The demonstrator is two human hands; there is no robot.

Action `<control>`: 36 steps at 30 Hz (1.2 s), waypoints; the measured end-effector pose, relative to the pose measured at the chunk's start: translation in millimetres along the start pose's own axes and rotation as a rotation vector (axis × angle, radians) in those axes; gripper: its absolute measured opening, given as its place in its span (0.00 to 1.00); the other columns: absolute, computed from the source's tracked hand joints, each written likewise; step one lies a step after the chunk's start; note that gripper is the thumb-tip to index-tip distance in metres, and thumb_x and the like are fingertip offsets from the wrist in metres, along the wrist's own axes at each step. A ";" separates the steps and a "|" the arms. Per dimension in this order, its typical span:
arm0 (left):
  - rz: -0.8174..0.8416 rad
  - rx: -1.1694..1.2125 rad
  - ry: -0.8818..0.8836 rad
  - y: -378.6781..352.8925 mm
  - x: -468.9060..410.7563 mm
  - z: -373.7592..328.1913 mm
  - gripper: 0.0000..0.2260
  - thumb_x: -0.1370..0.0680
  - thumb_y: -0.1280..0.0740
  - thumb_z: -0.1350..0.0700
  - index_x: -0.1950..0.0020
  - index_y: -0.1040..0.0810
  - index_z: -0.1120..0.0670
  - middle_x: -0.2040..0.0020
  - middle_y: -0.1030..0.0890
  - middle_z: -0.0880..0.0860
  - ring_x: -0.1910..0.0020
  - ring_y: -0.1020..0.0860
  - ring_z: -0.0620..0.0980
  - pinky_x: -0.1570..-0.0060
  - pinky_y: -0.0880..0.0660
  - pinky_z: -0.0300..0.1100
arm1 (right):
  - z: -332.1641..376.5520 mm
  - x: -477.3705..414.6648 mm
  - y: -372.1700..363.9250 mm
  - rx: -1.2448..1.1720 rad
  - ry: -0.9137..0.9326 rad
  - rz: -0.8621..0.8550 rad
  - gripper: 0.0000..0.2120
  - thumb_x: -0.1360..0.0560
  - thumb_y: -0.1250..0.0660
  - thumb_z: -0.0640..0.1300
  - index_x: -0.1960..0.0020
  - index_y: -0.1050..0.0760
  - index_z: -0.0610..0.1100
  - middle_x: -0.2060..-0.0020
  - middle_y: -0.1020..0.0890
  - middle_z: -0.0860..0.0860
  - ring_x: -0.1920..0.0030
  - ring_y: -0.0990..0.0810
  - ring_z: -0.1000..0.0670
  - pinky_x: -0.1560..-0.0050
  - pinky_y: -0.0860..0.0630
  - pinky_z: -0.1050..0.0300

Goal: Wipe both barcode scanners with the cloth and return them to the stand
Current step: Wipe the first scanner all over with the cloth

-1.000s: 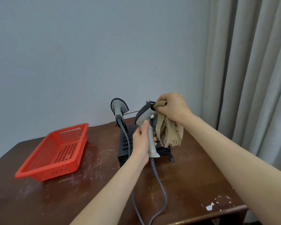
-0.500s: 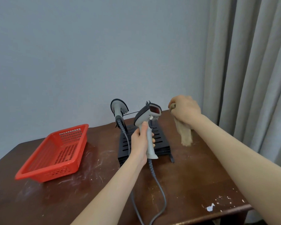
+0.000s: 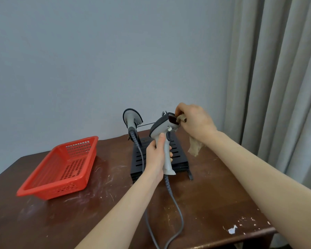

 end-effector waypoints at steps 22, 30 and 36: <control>-0.040 -0.005 -0.040 9.0 -6.5 2.0 0.16 0.21 0.38 0.44 0.49 0.25 0.56 0.63 0.23 0.53 0.72 0.26 0.46 0.72 0.27 0.39 | -21.8 4.7 3.0 -0.243 -0.228 -0.038 0.10 0.29 0.37 0.36 0.50 0.27 0.47 0.56 0.21 0.51 0.53 0.24 0.47 0.56 0.26 0.53; -0.032 -0.003 -0.015 4.6 -4.5 9.1 0.17 0.22 0.38 0.44 0.47 0.25 0.58 0.63 0.22 0.53 0.71 0.25 0.47 0.71 0.27 0.40 | -7.4 3.3 -1.2 0.106 -0.141 0.028 0.10 0.25 0.42 0.36 0.46 0.28 0.44 0.60 0.25 0.48 0.58 0.30 0.45 0.62 0.35 0.55; -0.036 0.006 0.012 1.8 -5.8 10.5 0.18 0.21 0.38 0.43 0.48 0.24 0.58 0.62 0.21 0.55 0.68 0.23 0.50 0.67 0.24 0.44 | -1.8 1.7 4.2 -0.340 -0.180 -0.046 0.07 0.30 0.30 0.41 0.58 0.27 0.50 0.65 0.23 0.56 0.58 0.25 0.51 0.62 0.31 0.57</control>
Point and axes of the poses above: each hand's wrist, its own x-axis away from the middle knuckle, its own y-axis out of the back of the hand, z = x × y, the point moved 5 cm from there along -x, towards the middle knuckle
